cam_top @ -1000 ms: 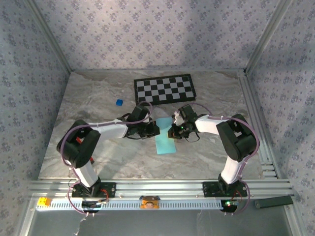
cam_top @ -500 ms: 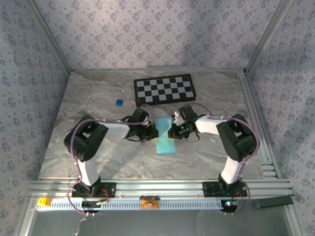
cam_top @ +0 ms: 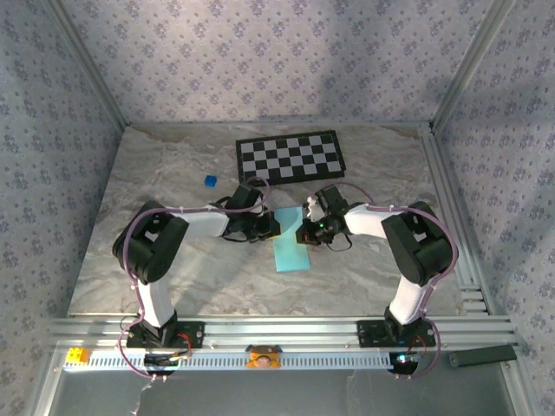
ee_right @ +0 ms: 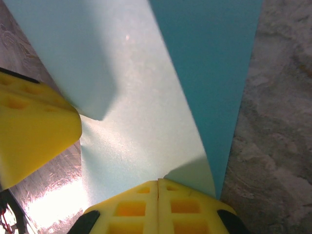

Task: Fold a paper plane with a square sheet of paper (pick it up from the middle)
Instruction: First fold the square sheet of paper in half at the center of the table.

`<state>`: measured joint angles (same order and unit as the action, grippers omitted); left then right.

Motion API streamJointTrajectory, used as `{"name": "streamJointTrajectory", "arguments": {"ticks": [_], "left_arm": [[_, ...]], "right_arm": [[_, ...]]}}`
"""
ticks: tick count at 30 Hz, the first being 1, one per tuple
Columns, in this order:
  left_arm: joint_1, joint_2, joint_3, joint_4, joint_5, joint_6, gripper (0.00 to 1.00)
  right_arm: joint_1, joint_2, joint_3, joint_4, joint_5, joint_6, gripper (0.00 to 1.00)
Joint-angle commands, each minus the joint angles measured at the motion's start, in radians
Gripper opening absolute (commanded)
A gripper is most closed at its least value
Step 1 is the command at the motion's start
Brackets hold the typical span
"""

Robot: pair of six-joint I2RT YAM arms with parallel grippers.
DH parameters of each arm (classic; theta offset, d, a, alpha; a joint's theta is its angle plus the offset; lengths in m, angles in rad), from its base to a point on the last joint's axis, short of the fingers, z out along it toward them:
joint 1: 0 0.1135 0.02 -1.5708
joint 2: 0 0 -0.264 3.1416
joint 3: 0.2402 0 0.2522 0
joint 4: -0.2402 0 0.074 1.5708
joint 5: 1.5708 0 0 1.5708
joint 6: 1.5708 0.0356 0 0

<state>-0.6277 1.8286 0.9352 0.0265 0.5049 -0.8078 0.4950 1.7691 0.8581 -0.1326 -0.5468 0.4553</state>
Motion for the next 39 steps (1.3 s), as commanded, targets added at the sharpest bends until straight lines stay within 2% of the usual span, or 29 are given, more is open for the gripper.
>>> {"name": "streamJointTrajectory", "arguments": {"ticks": [1, 10, 19, 27, 35, 39], "left_arm": [[0.017, 0.049, 0.007, -0.009, -0.007, 0.02, 0.05], [0.024, 0.083, -0.005, -0.016, -0.02, 0.009, 0.06], [0.032, 0.038, 0.092, -0.097, 0.0, 0.046, 0.07], [0.051, 0.106, 0.144, -0.106, 0.027, 0.066, 0.07], [0.056, 0.152, 0.152, -0.172, -0.035, 0.068, 0.07], [0.057, 0.15, 0.163, -0.173, -0.025, 0.062, 0.07]], "right_arm": [[-0.011, 0.052, -0.063, -0.139, 0.137, -0.008, 0.0], [-0.014, 0.051, -0.065, -0.141, 0.139, -0.01, 0.0], [-0.015, 0.048, -0.068, -0.142, 0.137, -0.012, 0.0], [-0.017, 0.05, -0.068, -0.139, 0.133, -0.014, 0.0], [-0.019, 0.049, -0.072, -0.143, 0.134, -0.017, 0.0], [-0.019, 0.049, -0.071, -0.144, 0.133, -0.02, 0.0]]}}
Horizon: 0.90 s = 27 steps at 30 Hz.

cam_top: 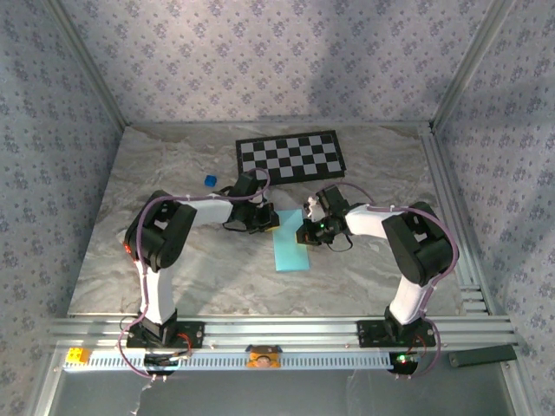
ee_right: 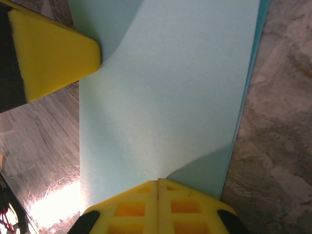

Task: Fold a paper plane with a square sheet of paper (pick it up from the middle)
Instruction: First fold the square sheet of paper in half at the center of the table.

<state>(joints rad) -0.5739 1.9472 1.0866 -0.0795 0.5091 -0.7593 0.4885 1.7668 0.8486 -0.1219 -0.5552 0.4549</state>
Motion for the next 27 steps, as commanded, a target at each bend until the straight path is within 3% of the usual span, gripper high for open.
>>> {"name": "streamJointTrajectory", "arguments": {"ticks": [1, 17, 27], "left_arm": [[0.002, 0.029, 0.016, -0.065, -0.023, 0.012, 0.07], [0.016, 0.066, 0.099, -0.071, 0.021, 0.033, 0.09], [0.064, 0.078, 0.071, -0.065, -0.064, -0.011, 0.08]], "right_arm": [[-0.014, 0.051, -0.061, -0.156, 0.141, -0.019, 0.0], [-0.022, 0.049, -0.058, -0.168, 0.139, -0.032, 0.0], [-0.023, 0.059, -0.06, -0.172, 0.136, -0.042, 0.0]]}}
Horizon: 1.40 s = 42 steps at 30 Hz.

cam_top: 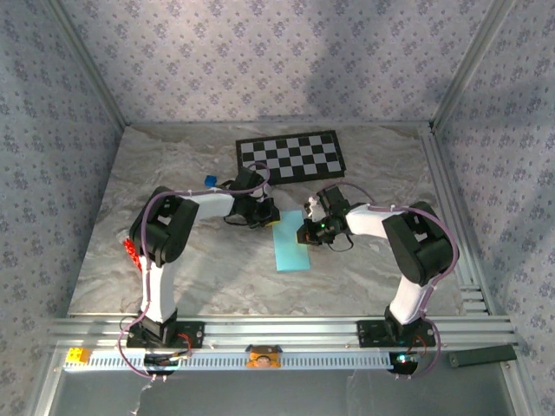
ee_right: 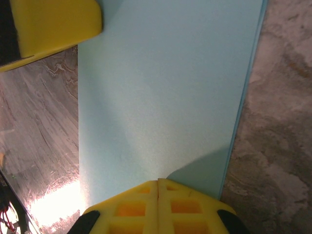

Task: Fold a paper plane with a square sheet of paper (pick it up from the middle)
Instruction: First fold the square sheet of paper in half at the center of the table.

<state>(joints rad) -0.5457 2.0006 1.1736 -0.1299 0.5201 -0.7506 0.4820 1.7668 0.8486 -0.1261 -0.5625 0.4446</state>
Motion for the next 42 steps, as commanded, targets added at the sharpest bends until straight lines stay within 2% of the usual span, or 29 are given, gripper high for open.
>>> {"name": "streamJointTrajectory", "arguments": {"ticks": [1, 17, 26, 42], "left_arm": [[0.04, 0.022, -0.016, -0.01, -0.078, -0.025, 0.08], [0.057, 0.045, 0.032, -0.036, -0.171, -0.091, 0.07], [0.069, 0.048, 0.046, -0.002, -0.186, -0.127, 0.09], [0.069, 0.043, 0.063, -0.052, -0.276, -0.177, 0.09]], "right_arm": [[-0.017, 0.058, -0.058, -0.168, 0.144, -0.032, 0.0], [-0.017, 0.058, -0.058, -0.179, 0.144, -0.044, 0.0], [-0.019, 0.059, -0.06, -0.181, 0.144, -0.05, 0.0], [-0.022, 0.057, -0.069, -0.169, 0.13, -0.055, 0.0]]}}
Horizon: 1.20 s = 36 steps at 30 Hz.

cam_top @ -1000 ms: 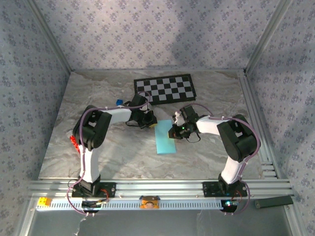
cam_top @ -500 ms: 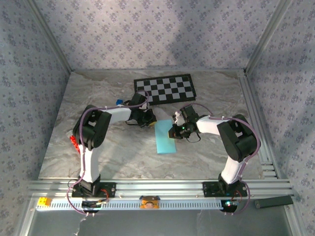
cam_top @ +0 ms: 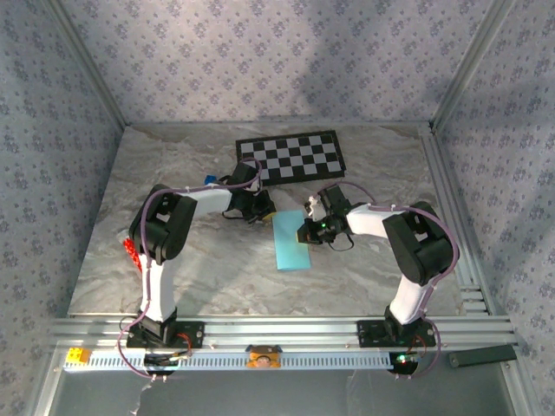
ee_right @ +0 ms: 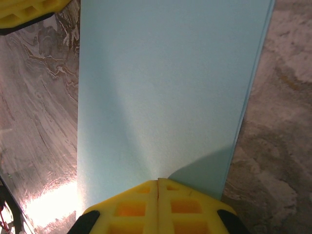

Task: Fold a paper plane with a square sheet of paper (pick it up from the middle)
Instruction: First fold the square sheet of paper in half at the center of the table.

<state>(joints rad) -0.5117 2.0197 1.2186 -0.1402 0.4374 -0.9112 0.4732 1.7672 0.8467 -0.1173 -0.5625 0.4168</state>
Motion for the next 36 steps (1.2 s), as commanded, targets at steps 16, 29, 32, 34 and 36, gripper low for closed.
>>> {"name": "streamJointTrajectory", "arguments": {"ticks": [16, 29, 32, 34, 36], "left_arm": [[0.007, 0.023, 0.045, -0.028, -0.233, -0.069, 0.09], [-0.067, -0.194, 0.062, -0.173, -0.311, 0.055, 0.12], [-0.086, -0.235, 0.006, -0.128, -0.22, 0.067, 0.12], [-0.101, -0.254, -0.051, -0.061, -0.139, 0.053, 0.12], [-0.123, -0.268, -0.117, 0.018, -0.08, 0.005, 0.12]], "right_arm": [[-0.008, 0.058, -0.068, -0.177, 0.118, -0.032, 0.0], [-0.009, 0.055, -0.066, -0.175, 0.131, -0.017, 0.0], [-0.009, 0.049, -0.069, -0.169, 0.133, -0.008, 0.0], [-0.01, 0.046, -0.073, -0.166, 0.142, 0.0, 0.0], [-0.009, 0.043, -0.081, -0.158, 0.144, 0.007, 0.0]]}}
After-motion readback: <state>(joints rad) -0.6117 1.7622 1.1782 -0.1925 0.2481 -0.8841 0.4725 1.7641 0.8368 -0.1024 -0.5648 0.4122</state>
